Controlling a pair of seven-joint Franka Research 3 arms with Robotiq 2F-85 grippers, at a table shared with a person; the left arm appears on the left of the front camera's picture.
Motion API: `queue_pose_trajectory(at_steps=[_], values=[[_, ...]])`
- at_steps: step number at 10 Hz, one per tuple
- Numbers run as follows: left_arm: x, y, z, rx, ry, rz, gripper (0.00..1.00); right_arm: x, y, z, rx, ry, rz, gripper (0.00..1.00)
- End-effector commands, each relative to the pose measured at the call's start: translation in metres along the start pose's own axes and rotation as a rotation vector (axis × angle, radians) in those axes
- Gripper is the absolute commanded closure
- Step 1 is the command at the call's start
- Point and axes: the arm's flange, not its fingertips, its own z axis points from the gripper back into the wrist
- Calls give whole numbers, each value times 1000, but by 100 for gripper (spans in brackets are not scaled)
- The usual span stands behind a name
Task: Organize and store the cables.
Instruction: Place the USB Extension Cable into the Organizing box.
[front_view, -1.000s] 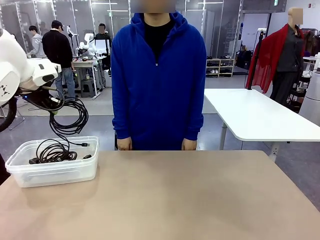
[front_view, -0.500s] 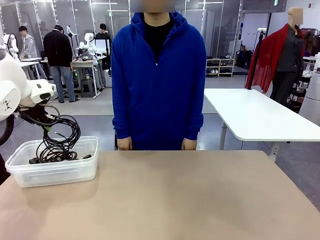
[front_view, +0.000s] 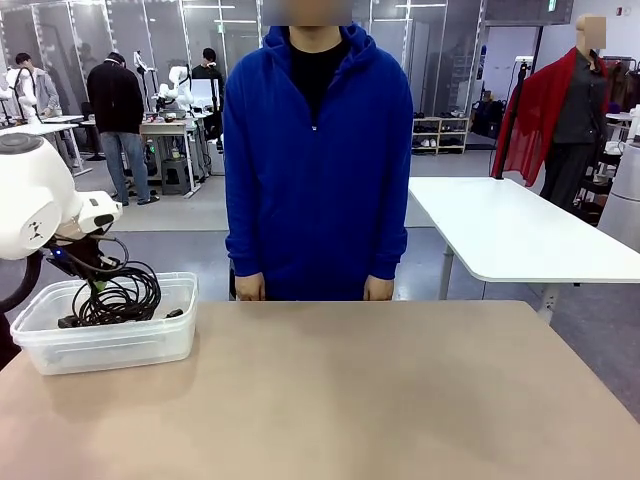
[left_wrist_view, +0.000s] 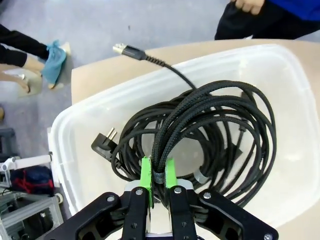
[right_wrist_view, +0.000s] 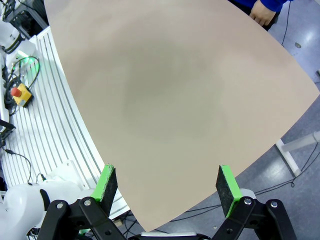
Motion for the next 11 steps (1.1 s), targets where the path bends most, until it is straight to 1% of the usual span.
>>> queue_pose_trajectory(at_steps=[1,2,5,6,7,8,9,10,11], values=[[7,1,-21,16,70,13,88,0,0,1,6,-15,17,0],[3,-1,-30,0,94,0,88,0,0,1,6,-15,17,0],[-5,-2,-49,33,158,3,88,0,0,1,6,-15,17,0],[-4,-1,-48,31,161,11,74,0,0,1,6,-15,17,0],[-7,-1,-43,34,161,11,66,0,0,1,6,-15,17,0],[-6,0,-41,30,156,16,50,0,0,1,6,-15,17,0],[-5,1,-40,21,144,20,40,0,0,1,6,-15,17,0],[-6,1,-39,18,142,20,24,0,0,1,6,-15,17,0],[-7,1,-36,16,137,20,15,0,0,1,6,-15,17,0]])
